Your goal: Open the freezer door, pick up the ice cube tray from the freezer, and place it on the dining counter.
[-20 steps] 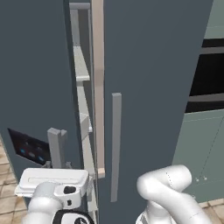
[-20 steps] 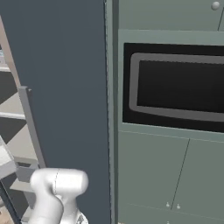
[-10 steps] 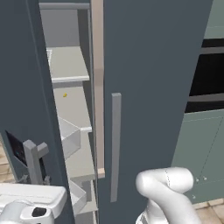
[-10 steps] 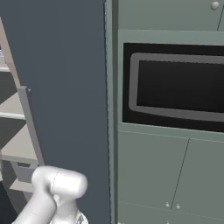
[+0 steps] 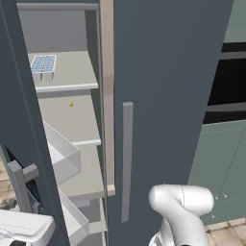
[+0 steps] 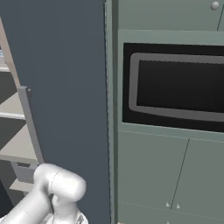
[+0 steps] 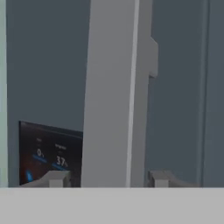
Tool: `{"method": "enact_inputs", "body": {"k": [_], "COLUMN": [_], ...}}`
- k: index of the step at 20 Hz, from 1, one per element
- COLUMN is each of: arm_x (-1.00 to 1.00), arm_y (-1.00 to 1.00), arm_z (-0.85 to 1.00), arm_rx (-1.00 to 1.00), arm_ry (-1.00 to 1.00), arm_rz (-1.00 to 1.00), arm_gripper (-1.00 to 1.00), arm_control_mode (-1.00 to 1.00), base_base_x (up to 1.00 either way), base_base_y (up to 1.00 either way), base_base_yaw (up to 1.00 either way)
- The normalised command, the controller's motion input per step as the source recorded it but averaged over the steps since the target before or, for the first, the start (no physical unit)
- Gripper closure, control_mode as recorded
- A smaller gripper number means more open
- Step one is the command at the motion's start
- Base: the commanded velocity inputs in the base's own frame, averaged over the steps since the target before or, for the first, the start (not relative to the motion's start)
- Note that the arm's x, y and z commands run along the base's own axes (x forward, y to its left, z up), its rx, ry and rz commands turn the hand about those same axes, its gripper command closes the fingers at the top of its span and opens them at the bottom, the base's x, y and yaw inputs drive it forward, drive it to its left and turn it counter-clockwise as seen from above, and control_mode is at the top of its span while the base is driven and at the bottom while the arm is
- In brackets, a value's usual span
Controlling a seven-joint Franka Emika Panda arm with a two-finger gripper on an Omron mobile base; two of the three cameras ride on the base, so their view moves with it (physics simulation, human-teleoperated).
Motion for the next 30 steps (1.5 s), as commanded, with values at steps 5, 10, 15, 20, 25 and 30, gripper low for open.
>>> {"method": "enact_inputs", "body": {"k": [5,10,15,20,25,30], "arm_x": [-0.14,-0.48,-0.36,-0.10,0.00,0.01], "arm_y": [-0.01,-0.18,-0.76,-1.00,-1.00,-1.00], "arm_z": [0.00,0.02,0.10,0.42,0.58,0.54], "arm_rx": [0.00,0.00,0.00,0.05,0.13,0.16], "arm_ry": [0.00,-0.03,-0.07,-0.03,-0.01,-0.02], "arm_rz": [0.00,0.02,0.08,0.19,0.27,0.34], "arm_gripper": [-1.00,-1.00,-1.00,-1.00,-1.00,-1.00], "arm_control_mode": [-1.00,-1.00,-1.00,-1.00,-1.00,-1.00], "base_base_x": [0.00,0.00,0.00,0.00,0.00,0.00], "base_base_y": [0.00,0.00,0.00,0.00,0.00,0.00], "base_base_yaw": [0.00,0.00,0.00,0.00,0.00,0.00]}}
